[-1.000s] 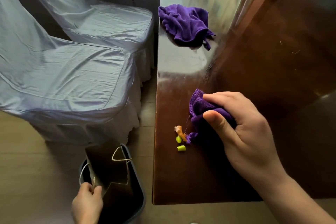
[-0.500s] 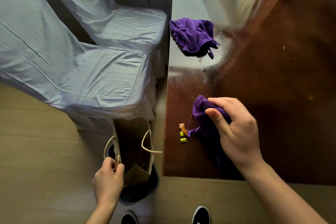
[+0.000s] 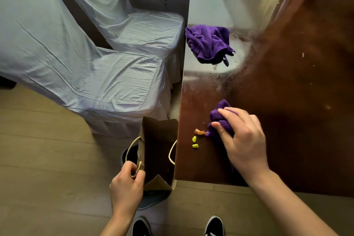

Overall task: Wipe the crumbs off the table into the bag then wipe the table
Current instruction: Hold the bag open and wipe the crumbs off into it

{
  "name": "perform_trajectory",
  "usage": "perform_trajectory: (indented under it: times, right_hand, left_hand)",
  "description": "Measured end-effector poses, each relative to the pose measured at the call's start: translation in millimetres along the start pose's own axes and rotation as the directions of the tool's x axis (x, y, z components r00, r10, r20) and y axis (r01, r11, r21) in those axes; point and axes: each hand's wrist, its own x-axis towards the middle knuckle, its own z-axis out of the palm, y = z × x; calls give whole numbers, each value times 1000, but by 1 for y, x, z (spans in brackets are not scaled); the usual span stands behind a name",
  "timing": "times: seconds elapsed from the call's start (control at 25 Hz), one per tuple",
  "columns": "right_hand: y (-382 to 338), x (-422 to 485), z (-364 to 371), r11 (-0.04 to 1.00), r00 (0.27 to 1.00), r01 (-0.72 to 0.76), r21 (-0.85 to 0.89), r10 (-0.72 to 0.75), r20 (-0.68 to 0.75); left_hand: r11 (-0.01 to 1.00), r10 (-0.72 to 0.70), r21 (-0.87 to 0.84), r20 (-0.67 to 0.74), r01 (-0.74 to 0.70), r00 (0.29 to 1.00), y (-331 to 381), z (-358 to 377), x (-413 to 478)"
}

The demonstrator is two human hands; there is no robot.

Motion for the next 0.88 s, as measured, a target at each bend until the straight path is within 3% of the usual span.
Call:
perform_trajectory:
  times: [0.08,0.16,0.24,0.32,0.44,0.6,0.72,0.88]
  right_hand:
    - [-10,-5,2,996,997,63,61,-65,30]
    - [-19,-7,-1,963,995,37,266,-61,84]
    - [-22,-2,-9,865,990,-122,487,72,120]
    - [-15,3,-19,797,978,-202,569,199,68]
    - [0,5,-26,863,969,-235,447,242,42]
    - [-6,-12,-13,986,997,-1,168,-12,76]
    - [-23,-20,-6,974,985,91,206,-119,125]
    - [-43,-19,3,954,974,110,280,-160,163]
  left_hand:
    - [1000,25,-4,-2,-25,1000,7,-4,-6]
    - [999,45,-8,-6,-45,999,13,-10,-13]
    - [998,64,5,-17,-64,998,17,-17,-17]
    - [996,82,22,-28,-81,996,19,-23,-20]
    - [993,112,26,-25,-111,993,20,-26,-23]
    - [991,129,40,-17,-128,991,21,-26,-29]
    - [990,136,44,-9,-136,991,23,-26,-33]
    - [984,167,67,-1,-167,986,26,-28,-34]
